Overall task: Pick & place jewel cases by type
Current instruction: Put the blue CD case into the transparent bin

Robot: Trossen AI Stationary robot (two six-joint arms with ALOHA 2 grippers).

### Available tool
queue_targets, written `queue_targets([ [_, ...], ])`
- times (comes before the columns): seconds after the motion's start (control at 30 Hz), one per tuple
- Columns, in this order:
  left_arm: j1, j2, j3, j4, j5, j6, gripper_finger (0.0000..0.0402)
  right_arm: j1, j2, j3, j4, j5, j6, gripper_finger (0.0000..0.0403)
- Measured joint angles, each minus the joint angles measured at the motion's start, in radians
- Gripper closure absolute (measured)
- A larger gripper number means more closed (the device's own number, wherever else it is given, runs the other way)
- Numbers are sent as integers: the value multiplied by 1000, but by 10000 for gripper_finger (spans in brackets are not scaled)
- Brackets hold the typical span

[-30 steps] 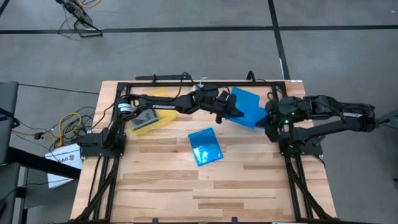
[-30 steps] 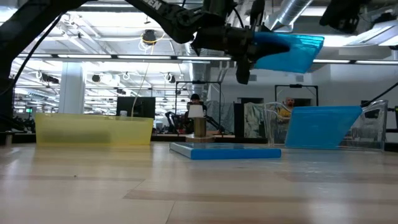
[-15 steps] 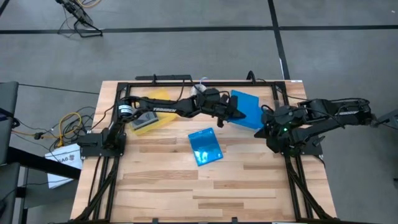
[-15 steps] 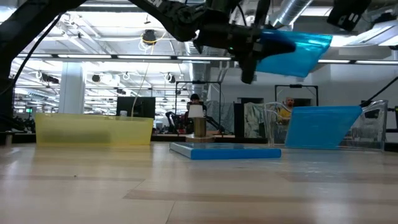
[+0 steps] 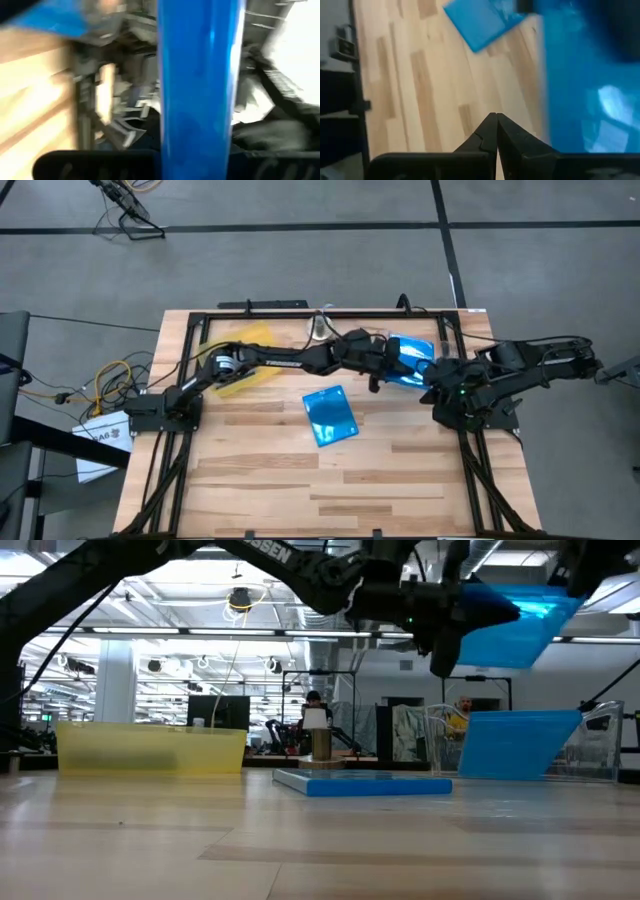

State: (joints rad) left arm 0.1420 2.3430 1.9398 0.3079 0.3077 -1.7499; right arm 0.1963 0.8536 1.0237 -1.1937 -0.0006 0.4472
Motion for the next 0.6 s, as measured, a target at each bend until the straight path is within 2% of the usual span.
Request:
queue_targets([
  [0.07,-11,0,0,-56,-9,8,384,0,4,0,-35,2,-5,403],
  [0.37,-26,2,-3,-82,-89,-53,384,0,18,0,-89,1,-13,403],
  [0.5,-33,7,-3,-81,-106,-89,384,0,20,0,-88,-1,-14,403],
  [0.6,-45,40,-2,-16,-100,-144,384,0,23,0,-89,-1,-26,403],
])
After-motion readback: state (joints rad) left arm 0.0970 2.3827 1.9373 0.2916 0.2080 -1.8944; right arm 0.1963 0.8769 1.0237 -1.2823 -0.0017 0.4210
